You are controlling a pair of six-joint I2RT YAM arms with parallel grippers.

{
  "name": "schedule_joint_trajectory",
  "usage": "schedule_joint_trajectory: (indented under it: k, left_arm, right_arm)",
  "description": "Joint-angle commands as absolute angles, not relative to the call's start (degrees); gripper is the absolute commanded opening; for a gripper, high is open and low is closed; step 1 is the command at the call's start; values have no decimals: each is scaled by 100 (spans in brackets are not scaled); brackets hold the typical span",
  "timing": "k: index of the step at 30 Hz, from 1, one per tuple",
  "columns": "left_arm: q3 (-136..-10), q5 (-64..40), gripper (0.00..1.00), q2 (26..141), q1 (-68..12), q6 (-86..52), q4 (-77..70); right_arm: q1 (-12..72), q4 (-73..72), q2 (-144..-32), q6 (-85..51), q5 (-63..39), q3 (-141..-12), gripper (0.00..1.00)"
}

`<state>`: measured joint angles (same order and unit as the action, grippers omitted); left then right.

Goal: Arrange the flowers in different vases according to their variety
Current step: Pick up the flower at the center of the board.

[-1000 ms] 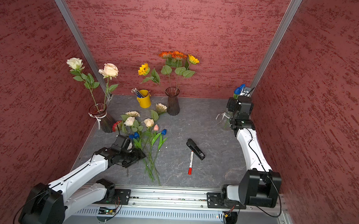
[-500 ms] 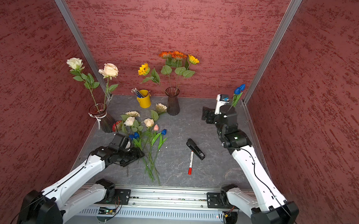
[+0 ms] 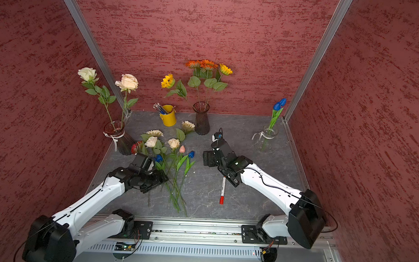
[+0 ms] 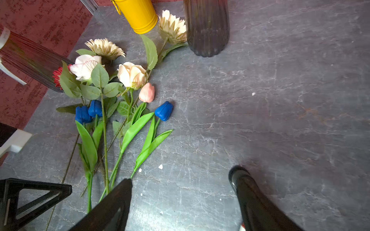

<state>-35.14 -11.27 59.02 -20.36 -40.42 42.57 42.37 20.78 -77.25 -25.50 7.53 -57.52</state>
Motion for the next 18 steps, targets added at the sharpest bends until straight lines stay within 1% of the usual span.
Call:
schedule_joint_trajectory:
  k: [1,3,8,10,13,16,18]
  left_arm:
    - [-3928,-840,81,5977,-2298,-3833,4217]
    - [-4124,-708,81,6101,-2556,-3675,4223]
    - [-4518,-714,79,6786,-3064,-3324,4038]
    - [-4667,-707,78,7107,-3225,-3202,3921]
    - [-4949,-533,75,7606,-3526,-3015,3877]
    - [-5417,-8,74,8162,-3791,-2905,4316]
    - [-5578,134,71,8380,-3924,-2841,4370]
  right_arm:
    - [4260,1863,-7682,-2760,1070,-5719,87]
    - [4162,2025,-7745,-2674,1068,-5832,88]
    - [3508,2589,-7971,-2647,246,-6317,87]
    - [3350,2700,-7968,-2601,97,-6408,87]
    - [3202,2889,-7857,-2545,85,-6452,87]
    - [3041,2984,-7576,-2558,129,-6340,87]
    - [2905,3042,-7357,-2559,185,-6234,87]
